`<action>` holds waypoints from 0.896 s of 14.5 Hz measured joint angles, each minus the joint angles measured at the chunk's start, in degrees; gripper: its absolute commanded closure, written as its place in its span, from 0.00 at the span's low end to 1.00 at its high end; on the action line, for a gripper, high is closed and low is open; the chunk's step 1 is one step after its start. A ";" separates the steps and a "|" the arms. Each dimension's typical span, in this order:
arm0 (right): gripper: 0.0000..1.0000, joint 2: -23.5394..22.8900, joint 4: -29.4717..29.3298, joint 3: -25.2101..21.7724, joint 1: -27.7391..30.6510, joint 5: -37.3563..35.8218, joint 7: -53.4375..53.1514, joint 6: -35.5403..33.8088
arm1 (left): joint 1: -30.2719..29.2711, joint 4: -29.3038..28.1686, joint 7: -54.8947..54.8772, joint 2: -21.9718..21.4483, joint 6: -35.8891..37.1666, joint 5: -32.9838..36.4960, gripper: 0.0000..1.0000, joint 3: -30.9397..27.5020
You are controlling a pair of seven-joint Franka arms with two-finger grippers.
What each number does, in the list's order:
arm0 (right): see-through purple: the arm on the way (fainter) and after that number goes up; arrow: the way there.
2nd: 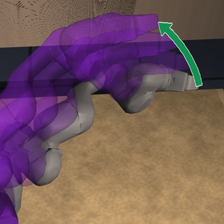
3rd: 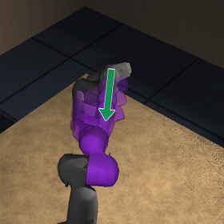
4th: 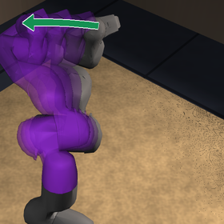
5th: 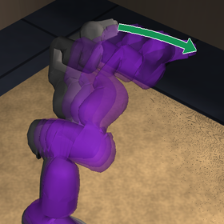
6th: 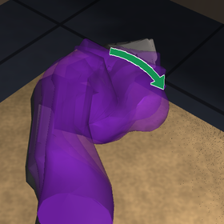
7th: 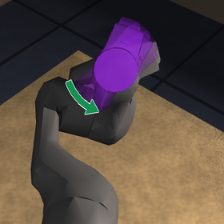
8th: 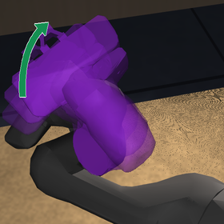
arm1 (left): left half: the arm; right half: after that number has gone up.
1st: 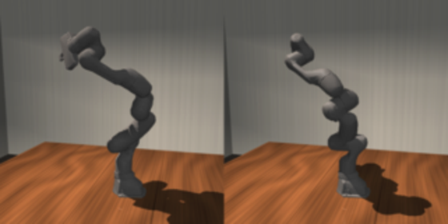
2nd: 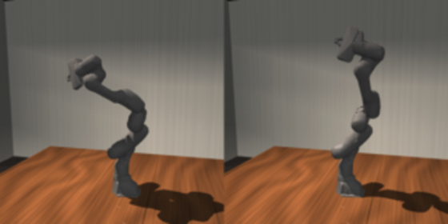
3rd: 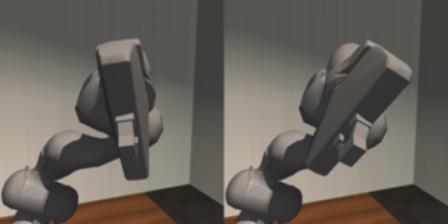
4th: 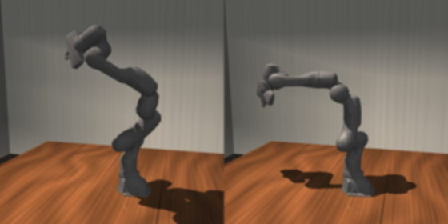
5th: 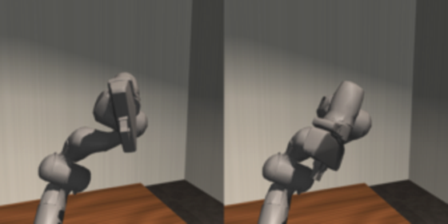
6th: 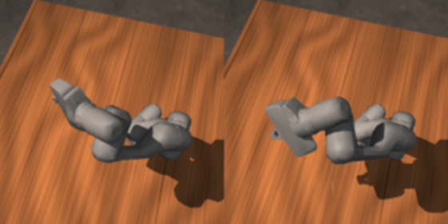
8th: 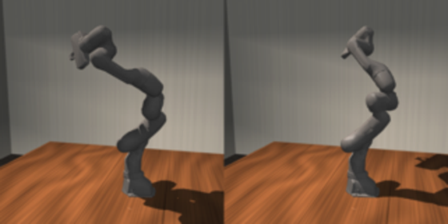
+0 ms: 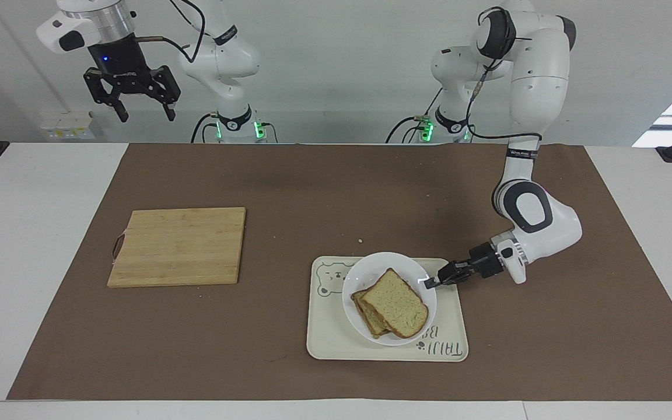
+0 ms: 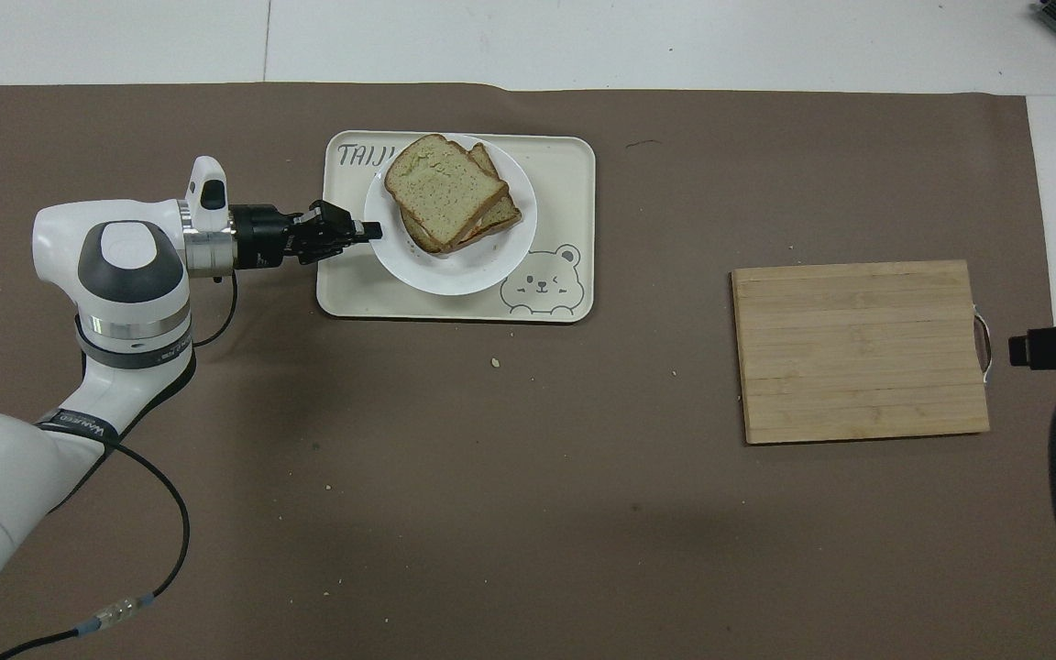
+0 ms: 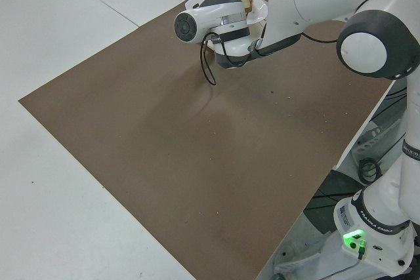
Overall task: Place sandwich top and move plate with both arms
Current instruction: 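Open the left gripper and release the plate on the tray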
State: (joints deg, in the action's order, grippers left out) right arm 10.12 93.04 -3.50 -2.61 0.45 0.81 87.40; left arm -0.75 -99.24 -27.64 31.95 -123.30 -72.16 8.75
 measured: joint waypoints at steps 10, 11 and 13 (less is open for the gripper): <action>0.00 0.00 0.00 0.00 0.00 0.00 0.00 0.00 | 0.53 -0.07 -0.74 0.38 -2.05 0.33 0.29 0.48; 0.00 0.00 0.00 0.00 0.00 0.00 0.00 0.00 | 0.52 -0.07 -0.75 0.39 -2.05 0.33 0.17 0.48; 0.00 0.00 0.00 0.00 0.00 0.00 0.00 0.00 | 0.48 -0.07 -0.79 0.38 -2.05 0.33 0.00 0.43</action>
State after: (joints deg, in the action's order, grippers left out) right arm 10.12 93.04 -3.50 -2.61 0.45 0.81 87.40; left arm -0.26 -99.31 -28.43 32.33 -125.35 -71.83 9.17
